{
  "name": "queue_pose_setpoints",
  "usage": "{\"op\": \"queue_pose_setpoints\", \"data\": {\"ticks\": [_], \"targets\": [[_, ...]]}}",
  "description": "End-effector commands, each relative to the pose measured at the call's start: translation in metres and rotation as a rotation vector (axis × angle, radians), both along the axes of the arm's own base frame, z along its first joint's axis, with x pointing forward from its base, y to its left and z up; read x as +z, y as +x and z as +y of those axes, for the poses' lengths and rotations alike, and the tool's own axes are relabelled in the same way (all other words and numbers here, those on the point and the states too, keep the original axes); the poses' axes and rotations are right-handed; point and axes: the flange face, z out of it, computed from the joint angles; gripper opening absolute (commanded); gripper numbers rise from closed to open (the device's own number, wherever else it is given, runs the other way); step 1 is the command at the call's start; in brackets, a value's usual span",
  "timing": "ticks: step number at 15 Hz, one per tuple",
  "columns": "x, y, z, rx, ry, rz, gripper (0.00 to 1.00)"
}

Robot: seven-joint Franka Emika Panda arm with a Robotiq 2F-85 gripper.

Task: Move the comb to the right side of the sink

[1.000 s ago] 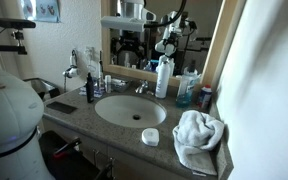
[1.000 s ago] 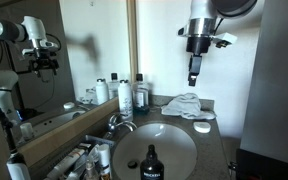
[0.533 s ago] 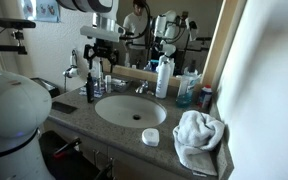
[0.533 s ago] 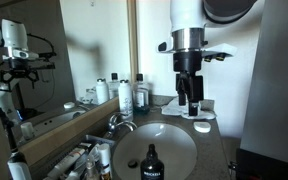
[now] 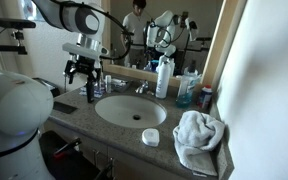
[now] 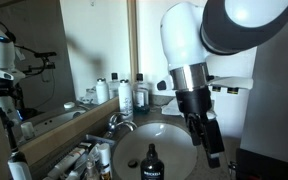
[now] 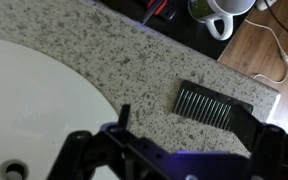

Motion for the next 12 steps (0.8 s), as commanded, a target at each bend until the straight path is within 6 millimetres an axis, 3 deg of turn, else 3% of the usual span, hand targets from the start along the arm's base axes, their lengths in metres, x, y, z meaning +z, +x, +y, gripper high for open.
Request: {"op": "queue_pose_setpoints", "data": {"ticks": [1,5,12], "targets": [[-0.034,-0.014,0.022,-0.093,0.036,0.012,1.00],[-0.070,-0.027,0.048,-0.140,0.050,-0.017,1.00],[-0.125,-0.046,0.063,-0.189,-0.056,-0.009,1.00]]}}
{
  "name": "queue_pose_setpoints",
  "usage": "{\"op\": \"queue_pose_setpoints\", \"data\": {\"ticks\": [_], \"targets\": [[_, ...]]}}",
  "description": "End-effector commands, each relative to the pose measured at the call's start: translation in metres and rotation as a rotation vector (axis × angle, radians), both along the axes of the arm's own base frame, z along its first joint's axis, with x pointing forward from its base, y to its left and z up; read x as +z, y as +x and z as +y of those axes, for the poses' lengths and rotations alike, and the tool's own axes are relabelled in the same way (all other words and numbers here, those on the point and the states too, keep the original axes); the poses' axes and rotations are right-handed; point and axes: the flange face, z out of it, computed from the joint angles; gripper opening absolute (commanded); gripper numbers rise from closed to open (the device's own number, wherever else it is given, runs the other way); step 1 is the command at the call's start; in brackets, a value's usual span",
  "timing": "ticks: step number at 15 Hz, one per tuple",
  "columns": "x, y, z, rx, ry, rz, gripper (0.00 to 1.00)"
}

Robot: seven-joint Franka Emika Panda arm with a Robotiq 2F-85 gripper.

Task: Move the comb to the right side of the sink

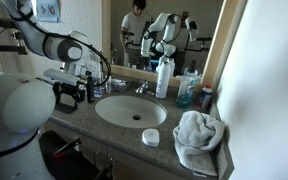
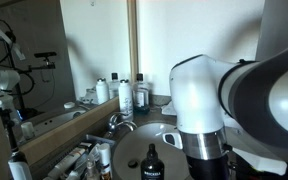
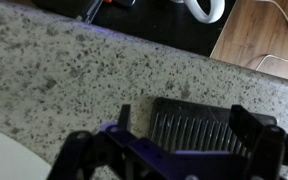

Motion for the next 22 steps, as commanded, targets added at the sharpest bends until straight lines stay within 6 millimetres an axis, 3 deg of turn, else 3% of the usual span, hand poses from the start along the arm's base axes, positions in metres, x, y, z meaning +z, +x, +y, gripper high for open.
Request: {"op": "queue_pose_setpoints", "data": {"ticks": [1,7,8,10,17,18,22], "targets": [[-0.022,-0.002,0.007,-0.047,-0.043,-0.006,1.00],[-0.039,0.001,0.006,-0.126,-0.088,-0.016,1.00],[-0.040,0.001,0.007,-0.130,-0.098,-0.009,0.75],[-0.040,0.001,0.008,-0.133,-0.107,-0.011,0.66],[-0.037,0.008,0.002,-0.134,-0.104,-0.021,0.12],[-0.035,0.009,0.000,-0.134,-0.097,-0.028,0.05],[-0.023,0.015,-0.008,-0.138,-0.104,-0.054,0.00]]}}
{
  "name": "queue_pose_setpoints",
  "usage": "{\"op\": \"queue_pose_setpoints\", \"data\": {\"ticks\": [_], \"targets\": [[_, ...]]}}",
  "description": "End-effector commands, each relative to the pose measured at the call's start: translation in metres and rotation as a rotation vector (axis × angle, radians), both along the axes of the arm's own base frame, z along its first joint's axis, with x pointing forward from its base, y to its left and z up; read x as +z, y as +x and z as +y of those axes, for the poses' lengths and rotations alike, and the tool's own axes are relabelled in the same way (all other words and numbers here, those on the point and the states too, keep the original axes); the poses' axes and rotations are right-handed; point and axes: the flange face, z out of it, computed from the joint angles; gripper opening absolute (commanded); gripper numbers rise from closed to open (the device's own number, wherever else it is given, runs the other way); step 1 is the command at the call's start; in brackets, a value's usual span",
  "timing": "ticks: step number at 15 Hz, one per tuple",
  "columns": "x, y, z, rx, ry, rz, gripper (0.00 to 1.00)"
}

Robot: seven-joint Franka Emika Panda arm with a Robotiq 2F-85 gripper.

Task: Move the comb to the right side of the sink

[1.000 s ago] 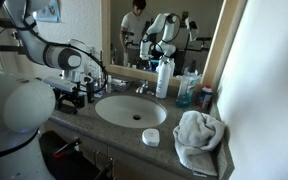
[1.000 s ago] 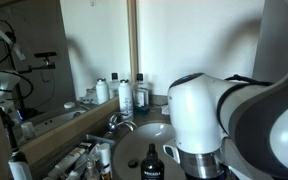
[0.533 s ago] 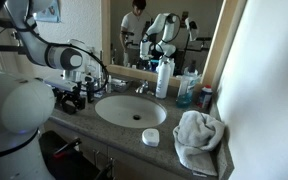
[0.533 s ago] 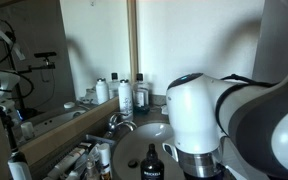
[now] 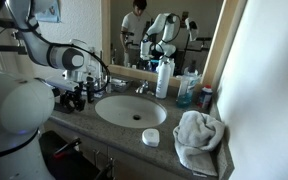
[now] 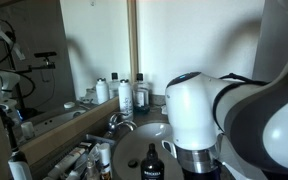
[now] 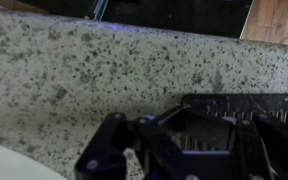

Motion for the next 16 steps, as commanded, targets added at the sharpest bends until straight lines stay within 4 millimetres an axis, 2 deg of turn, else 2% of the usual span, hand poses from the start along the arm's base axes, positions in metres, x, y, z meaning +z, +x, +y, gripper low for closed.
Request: {"op": "queue_pose_setpoints", "data": {"ticks": [1,7,8,10,11,16], "targets": [[0.012,0.008,-0.010,-0.004,-0.015,-0.034,0.02],[0.028,0.020,-0.033,0.009,-0.047,-0.064,0.06],[0.032,0.022,-0.036,0.018,-0.034,-0.062,0.31],[0.042,0.024,-0.045,0.045,-0.001,-0.059,0.33],[0.049,0.023,-0.051,0.053,0.008,-0.054,0.38],[0.073,0.024,-0.070,0.099,0.104,-0.057,0.75]]}}
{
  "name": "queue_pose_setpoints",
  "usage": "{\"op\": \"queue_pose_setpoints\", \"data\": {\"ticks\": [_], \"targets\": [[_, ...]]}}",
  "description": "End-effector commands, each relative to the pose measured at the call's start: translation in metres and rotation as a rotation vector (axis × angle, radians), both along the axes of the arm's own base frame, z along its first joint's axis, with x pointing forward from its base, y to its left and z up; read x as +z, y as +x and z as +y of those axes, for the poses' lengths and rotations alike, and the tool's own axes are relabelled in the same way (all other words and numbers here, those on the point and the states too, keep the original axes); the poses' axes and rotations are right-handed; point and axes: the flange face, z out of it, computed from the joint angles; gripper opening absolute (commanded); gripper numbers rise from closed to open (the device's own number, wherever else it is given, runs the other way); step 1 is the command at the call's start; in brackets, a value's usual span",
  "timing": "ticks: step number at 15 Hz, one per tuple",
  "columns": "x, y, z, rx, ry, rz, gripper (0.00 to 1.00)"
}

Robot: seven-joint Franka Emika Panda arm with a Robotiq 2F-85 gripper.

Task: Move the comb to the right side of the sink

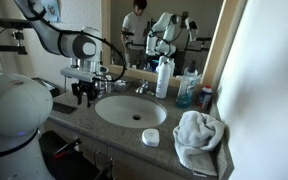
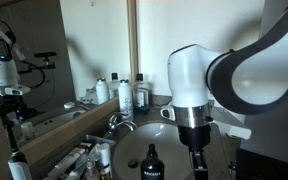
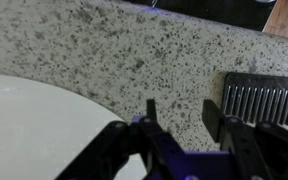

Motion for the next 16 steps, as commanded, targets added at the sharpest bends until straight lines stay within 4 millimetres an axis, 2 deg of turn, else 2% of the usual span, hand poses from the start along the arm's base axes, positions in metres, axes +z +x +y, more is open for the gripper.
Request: {"op": "queue_pose_setpoints", "data": {"ticks": [1,3,4,9,14,16], "targets": [[0.020,-0.004,-0.011,0.028,0.103,-0.008,0.84],[0.022,-0.001,-0.011,0.049,0.187,-0.016,0.98],[0.020,0.001,-0.010,0.062,0.226,-0.015,1.00],[-0.001,-0.002,0.009,0.190,0.366,0.066,1.00],[-0.022,-0.007,0.015,0.305,0.320,0.138,1.00],[-0.028,-0.005,0.023,0.307,0.240,0.140,1.00]]}}
